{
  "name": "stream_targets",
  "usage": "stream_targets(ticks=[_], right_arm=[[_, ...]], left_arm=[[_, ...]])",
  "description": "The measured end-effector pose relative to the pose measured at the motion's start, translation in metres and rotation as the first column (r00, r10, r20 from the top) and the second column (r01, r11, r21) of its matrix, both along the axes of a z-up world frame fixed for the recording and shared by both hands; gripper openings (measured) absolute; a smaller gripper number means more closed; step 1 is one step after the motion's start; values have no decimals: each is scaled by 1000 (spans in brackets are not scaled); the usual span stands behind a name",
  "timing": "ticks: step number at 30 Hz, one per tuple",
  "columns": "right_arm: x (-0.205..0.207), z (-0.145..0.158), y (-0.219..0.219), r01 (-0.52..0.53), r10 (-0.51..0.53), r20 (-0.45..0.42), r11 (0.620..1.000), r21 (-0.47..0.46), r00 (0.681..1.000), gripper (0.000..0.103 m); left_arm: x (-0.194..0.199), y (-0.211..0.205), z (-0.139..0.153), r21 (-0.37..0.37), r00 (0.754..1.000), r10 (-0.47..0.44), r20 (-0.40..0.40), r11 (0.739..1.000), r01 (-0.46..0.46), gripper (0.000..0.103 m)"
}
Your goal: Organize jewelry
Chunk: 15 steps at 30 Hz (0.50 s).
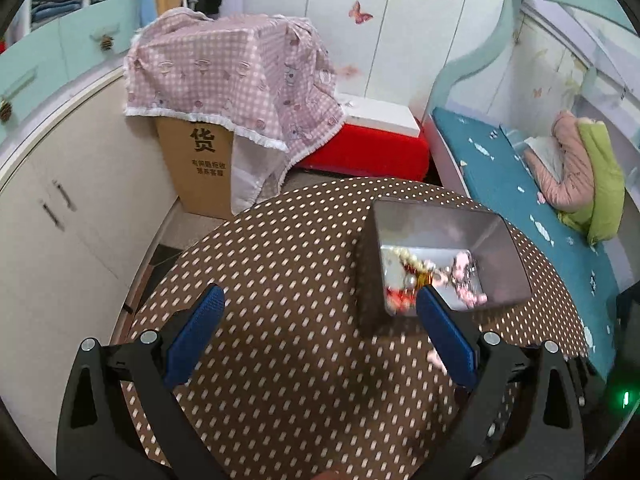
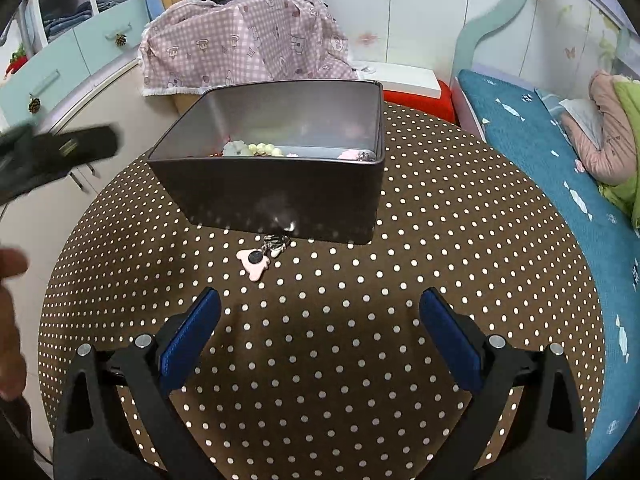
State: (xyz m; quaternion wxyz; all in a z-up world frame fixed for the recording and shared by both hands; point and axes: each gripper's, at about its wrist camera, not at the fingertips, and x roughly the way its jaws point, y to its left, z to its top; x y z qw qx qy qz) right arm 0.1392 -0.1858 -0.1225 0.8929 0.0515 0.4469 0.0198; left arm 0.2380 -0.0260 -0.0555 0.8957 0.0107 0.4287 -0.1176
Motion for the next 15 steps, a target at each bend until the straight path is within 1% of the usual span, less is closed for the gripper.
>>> stream_targets(ticks=[4,5,6,7,8,9,12,13,14,15], right_arm=[[12,-3,9,-20,20,-9,1000,-2,1000,94],[16,-4,10,-21,21,-11,1000,2,1000,91],[17,-5,11,-21,21,-12,1000,6,1000,88],[20,-6,12,-18,18,-14,1000,13,1000,87],[24,-7,13,-16,16,-15,1000,20,1000,85],[25,-9,14,-16,16,-16,1000,23,1000,83],[33,-12,19,-17,18,-23,999,41,1000,77],[33,-12,20,-12,12,-18,999,37,1000,76],[34,-12,22,-5,6,-15,999,34,1000,72],[34,-12,23,3,-2,-14,1000,29,1000,67]], left_arm=[[25,-11,-8,17,1000,5,-31,1000,-4,96],[29,-12,-9,16,999,8,-36,1000,-7,94],[32,-13,-11,15,999,12,-43,1000,-11,89],[36,-13,-14,19,998,14,-55,1000,-13,69],[39,-14,-18,10,997,8,-80,1000,-7,61],[41,-14,-21,-3,995,1,-96,1000,-1,58],[42,-20,-28,9,994,-24,-105,1000,25,43],[41,-23,-31,1,993,-40,-113,999,41,34],[39,-26,-32,-3,992,-50,-113,999,50,26],[36,-28,-32,-1,993,-55,-103,998,55,23]])
